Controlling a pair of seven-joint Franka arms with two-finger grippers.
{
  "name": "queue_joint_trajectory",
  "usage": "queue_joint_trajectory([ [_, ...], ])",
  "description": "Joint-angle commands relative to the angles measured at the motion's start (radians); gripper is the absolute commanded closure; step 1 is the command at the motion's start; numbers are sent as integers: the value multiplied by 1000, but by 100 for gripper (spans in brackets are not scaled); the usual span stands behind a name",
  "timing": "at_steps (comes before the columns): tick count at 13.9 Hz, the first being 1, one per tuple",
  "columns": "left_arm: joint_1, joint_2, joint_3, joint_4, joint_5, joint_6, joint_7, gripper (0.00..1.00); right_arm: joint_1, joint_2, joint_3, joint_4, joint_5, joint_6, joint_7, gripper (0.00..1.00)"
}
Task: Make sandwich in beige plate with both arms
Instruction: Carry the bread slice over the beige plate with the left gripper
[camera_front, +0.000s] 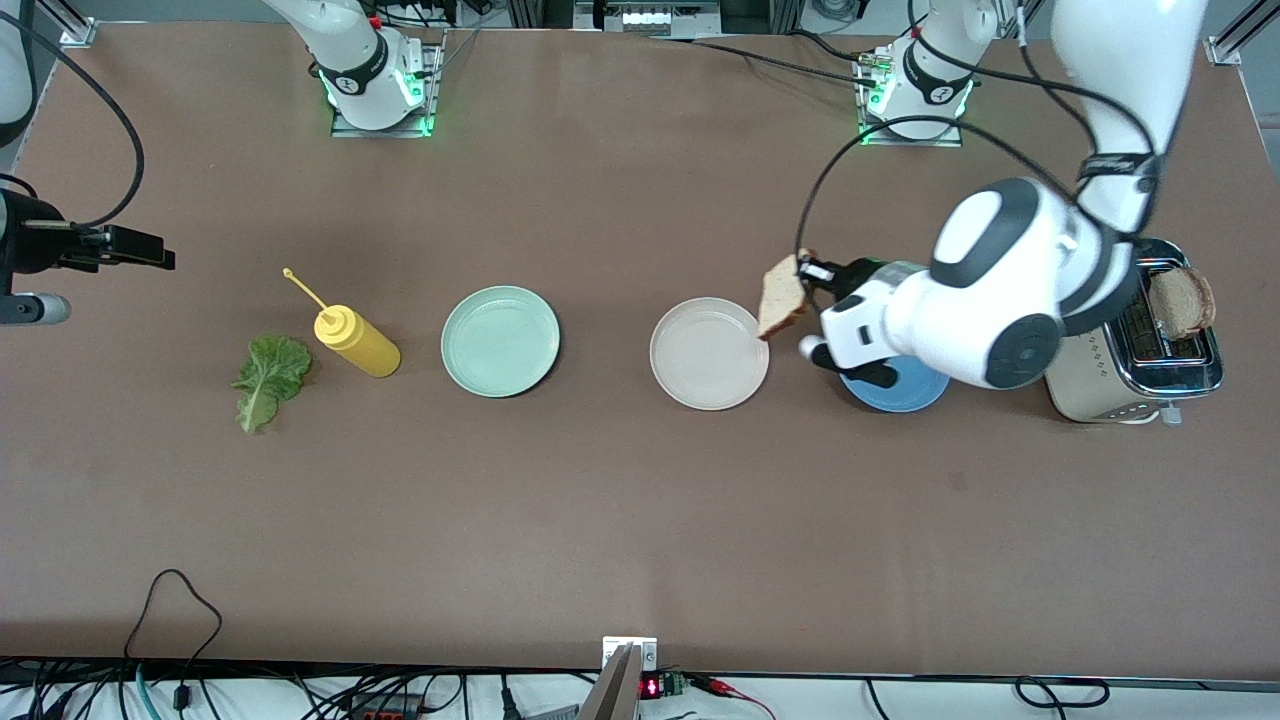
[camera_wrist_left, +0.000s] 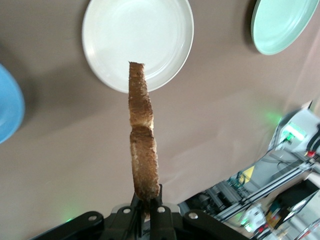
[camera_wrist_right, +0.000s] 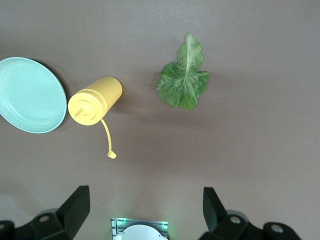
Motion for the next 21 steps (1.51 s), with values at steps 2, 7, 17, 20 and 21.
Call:
queue_joint_trajectory([
  [2,-54,5,4,-124,-65,235,-84,99,-9,6,5,9,8,-12,-40,0],
  [7,-62,41,4,-137,-74,361,-86,99,-23,15,5,4,51,-12,-168,0],
  [17,-72,104,6,-162,-149,464,-75,99,-77,76,6,-49,158,-7,-307,0],
  [20,-71,122,6,-163,-151,476,-72,100,-81,81,6,-48,149,-10,-307,0],
  [21,-77,122,6,-165,-151,479,-72,100,-81,81,6,-51,148,-13,-307,0],
])
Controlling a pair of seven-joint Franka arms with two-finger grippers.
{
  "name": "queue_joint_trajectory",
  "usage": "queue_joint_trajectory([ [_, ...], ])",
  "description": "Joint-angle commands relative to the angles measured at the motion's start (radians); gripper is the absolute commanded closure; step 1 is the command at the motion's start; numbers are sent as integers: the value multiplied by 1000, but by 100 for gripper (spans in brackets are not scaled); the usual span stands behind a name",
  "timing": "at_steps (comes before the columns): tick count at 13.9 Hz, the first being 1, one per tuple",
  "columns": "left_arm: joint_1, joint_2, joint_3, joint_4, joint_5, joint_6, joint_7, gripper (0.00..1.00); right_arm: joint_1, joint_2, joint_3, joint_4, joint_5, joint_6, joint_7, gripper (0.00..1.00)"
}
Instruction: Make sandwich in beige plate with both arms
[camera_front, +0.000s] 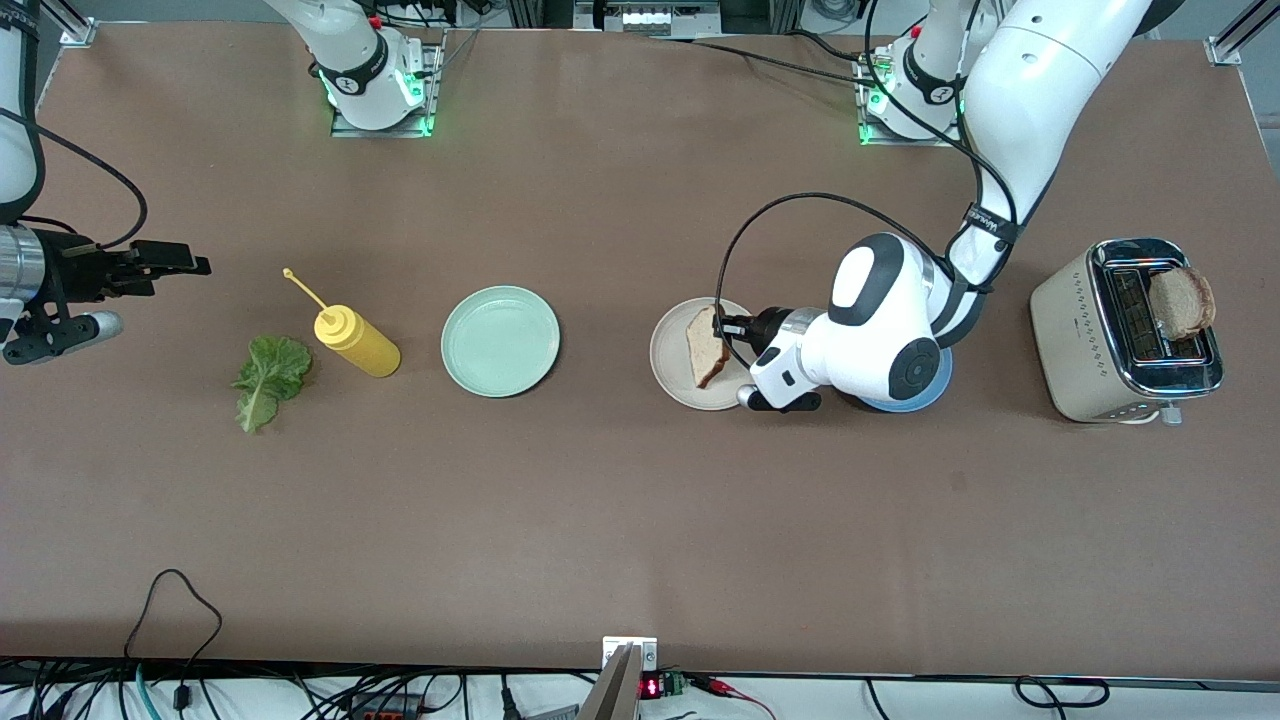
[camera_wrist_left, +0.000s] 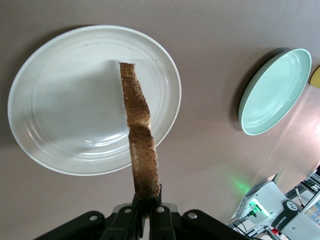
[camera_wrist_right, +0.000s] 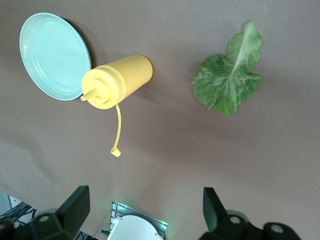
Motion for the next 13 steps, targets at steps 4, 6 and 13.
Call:
queue_joint_trajectory([
  [4,-5,-2,-3,-28,-24,37,9,100,-11,15,7,4,22,2,-18,0],
  [6,-6,-2,-13,-26,-34,37,9,100,-11,32,7,3,23,11,-18,0],
  [13,-11,14,-15,-25,-74,54,35,100,-51,6,13,-96,25,66,-273,0],
])
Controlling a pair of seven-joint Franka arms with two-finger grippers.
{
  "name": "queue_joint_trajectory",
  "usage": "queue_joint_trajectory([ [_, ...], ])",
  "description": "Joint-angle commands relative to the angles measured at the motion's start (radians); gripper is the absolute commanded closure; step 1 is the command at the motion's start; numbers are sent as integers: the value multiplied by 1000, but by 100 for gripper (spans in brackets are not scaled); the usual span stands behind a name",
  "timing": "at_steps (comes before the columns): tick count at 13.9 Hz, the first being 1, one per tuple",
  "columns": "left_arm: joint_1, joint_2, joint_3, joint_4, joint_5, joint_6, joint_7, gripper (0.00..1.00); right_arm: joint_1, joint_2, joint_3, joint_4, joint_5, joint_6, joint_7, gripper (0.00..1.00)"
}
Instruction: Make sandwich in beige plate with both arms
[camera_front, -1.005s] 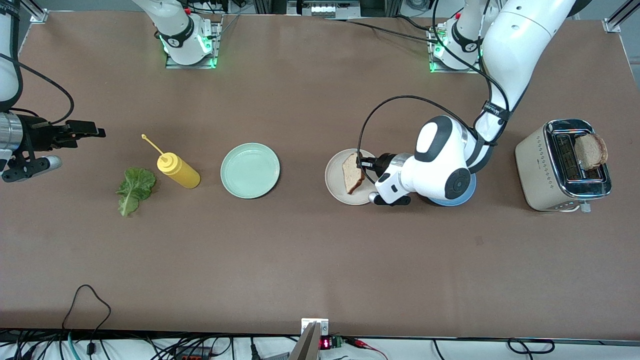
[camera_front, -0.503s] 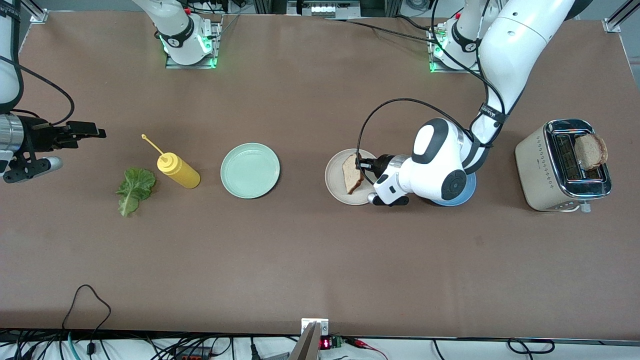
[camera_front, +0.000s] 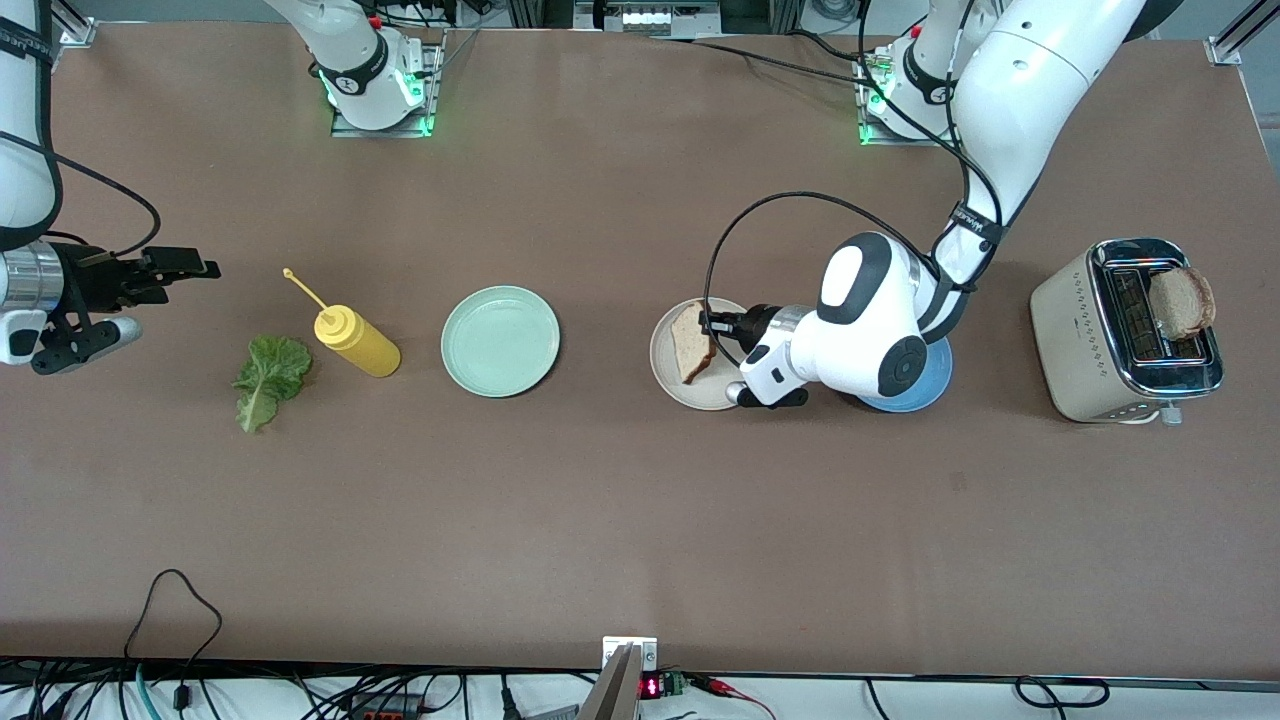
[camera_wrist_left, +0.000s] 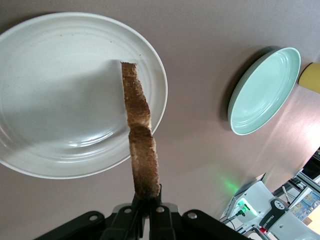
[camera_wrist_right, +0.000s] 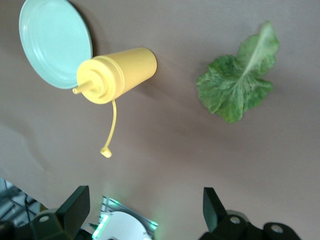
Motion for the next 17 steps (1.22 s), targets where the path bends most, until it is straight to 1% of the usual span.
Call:
queue_joint_trajectory([
  [1,-2,7,3,-11,-29,18,38,100,-45,-44,12,-110,22,79,-161,0],
  [3,-1,13,3,-11,-29,24,40,100,-76,-80,12,-210,38,165,-305,0],
  [4,-1,14,4,-13,-27,26,44,100,-105,-78,12,-245,67,198,-393,0],
  [5,-1,20,6,-13,-26,29,52,100,-134,-65,12,-273,128,234,-515,0],
  [6,1,22,7,-13,-21,29,52,100,-151,-52,12,-296,170,271,-627,0],
  [8,6,23,12,-14,-12,27,54,99,-171,-26,12,-324,215,314,-747,0],
  [11,18,26,27,-22,-10,26,74,99,-166,3,12,-325,262,336,-785,0],
  [15,19,28,52,-34,-9,18,74,96,-165,9,12,-324,262,339,-785,0],
  [17,24,36,58,-39,-9,18,75,93,-165,-1,12,-324,262,337,-783,0],
])
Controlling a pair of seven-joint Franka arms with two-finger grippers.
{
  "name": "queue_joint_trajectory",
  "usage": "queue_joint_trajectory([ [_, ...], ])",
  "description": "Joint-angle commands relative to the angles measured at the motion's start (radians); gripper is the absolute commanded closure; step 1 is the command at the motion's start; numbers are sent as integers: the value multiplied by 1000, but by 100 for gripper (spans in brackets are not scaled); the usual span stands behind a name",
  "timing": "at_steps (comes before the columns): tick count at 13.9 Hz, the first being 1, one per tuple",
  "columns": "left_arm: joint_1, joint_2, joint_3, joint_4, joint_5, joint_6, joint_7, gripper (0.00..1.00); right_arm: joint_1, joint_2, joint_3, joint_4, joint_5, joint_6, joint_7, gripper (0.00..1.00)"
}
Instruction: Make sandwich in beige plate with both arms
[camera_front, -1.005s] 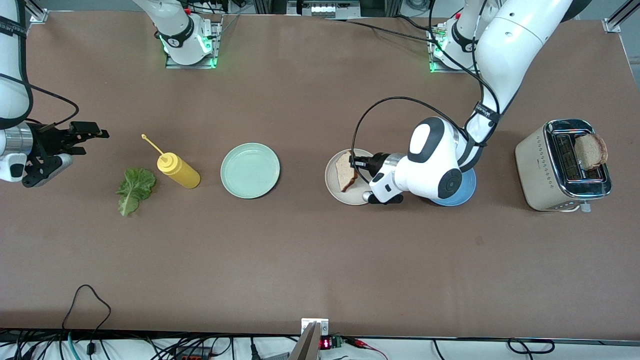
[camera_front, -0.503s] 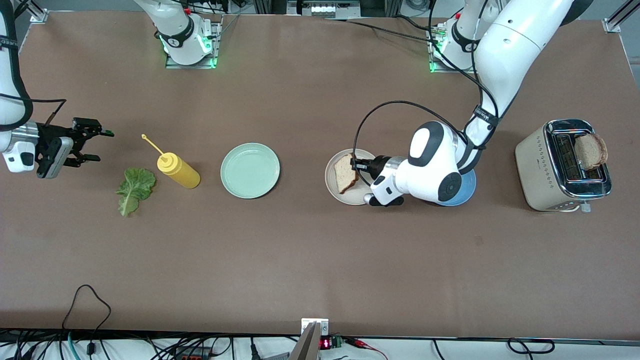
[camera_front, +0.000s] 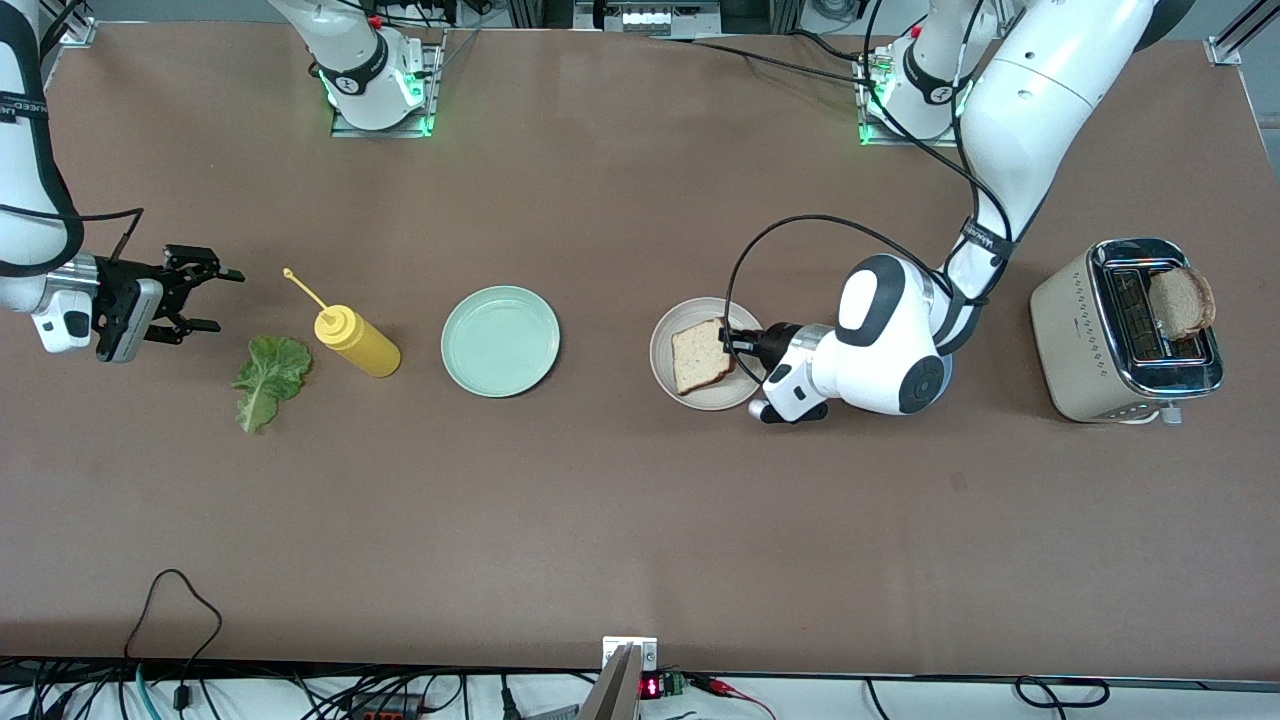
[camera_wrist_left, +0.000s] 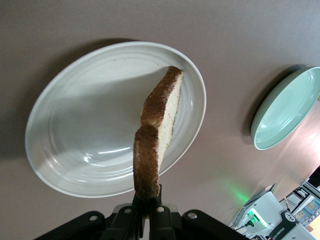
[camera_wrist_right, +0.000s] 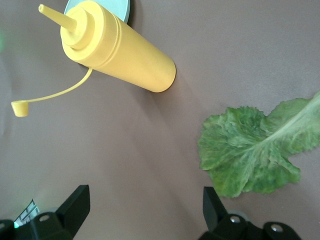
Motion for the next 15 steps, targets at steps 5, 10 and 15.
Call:
queue_joint_trajectory([
  [5,35,10,22,-43,-9,1,44,74,1,-3,3,-6,20,5,-30,0],
  [10,49,-25,28,-40,-9,-22,32,0,-11,38,3,11,22,6,-34,0],
  [15,110,-120,37,-38,-7,-114,32,0,-20,27,3,11,20,6,-33,0],
])
